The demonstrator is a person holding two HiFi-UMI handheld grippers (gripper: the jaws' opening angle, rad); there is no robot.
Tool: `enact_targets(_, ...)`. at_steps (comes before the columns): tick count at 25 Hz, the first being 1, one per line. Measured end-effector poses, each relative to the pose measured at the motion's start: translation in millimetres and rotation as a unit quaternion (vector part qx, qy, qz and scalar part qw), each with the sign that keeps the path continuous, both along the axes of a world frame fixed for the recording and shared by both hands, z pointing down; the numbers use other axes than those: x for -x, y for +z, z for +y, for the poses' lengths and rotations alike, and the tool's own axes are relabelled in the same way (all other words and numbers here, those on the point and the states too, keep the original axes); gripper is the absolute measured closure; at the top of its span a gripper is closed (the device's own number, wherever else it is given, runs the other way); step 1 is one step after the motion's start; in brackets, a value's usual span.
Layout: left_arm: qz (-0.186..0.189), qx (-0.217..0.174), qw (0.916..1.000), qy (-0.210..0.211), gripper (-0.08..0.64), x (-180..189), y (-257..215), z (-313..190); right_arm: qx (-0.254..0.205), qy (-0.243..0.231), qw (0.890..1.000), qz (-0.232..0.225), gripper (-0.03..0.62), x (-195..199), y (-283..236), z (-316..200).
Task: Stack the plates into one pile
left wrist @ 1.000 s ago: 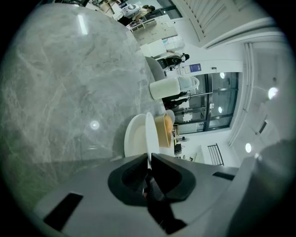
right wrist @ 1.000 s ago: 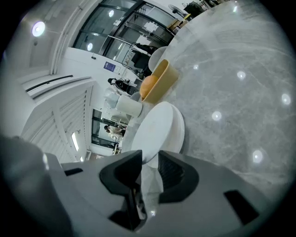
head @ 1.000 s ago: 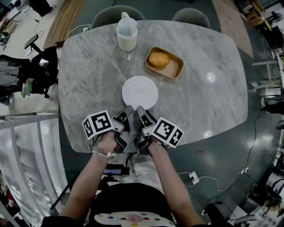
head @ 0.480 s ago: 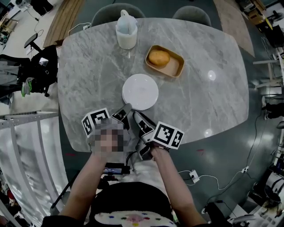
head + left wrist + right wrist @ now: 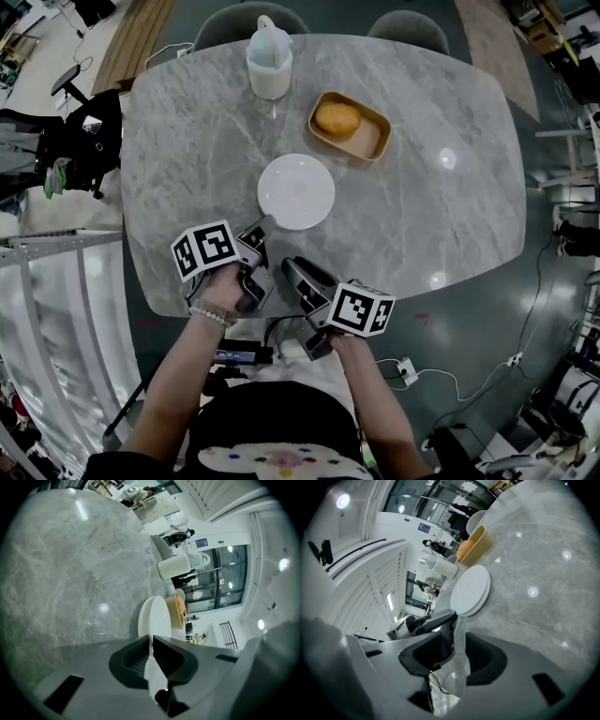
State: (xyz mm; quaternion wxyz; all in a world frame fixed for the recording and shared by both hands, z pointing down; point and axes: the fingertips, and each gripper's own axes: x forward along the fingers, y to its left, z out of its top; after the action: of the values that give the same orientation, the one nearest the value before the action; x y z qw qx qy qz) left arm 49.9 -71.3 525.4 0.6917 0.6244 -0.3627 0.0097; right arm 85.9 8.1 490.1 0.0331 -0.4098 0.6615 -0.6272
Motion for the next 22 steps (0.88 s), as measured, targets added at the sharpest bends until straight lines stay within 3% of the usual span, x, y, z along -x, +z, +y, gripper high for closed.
enact_targets(6,-0.036,-0.02,0.9987,0.03,0.526,3,1,-1,-0.005,-0.007,1.0,0.024,0.448,-7,1,9)
enact_targets(9,-0.042,-0.029,0.9979,0.04,0.435,3,1,-3,-0.013,-0.012,0.999,0.038,0.448,-10,-2,6)
enact_targets(14,-0.043,-0.06,0.9954,0.062,0.364,0,-6,-8,-0.027,-0.021,0.998,0.058,0.451,-13,-7,2)
enact_targets(20,-0.077,-0.116,0.9856,0.096,0.358,6,-19,-9,-0.055,-0.027,0.992,0.11,0.51,-23,-19,-6)
enact_targets(22,-0.105,-0.146,0.9791,0.095,0.405,15,-29,-15,-0.077,-0.028,0.986,0.144,0.56,-28,-28,-14)
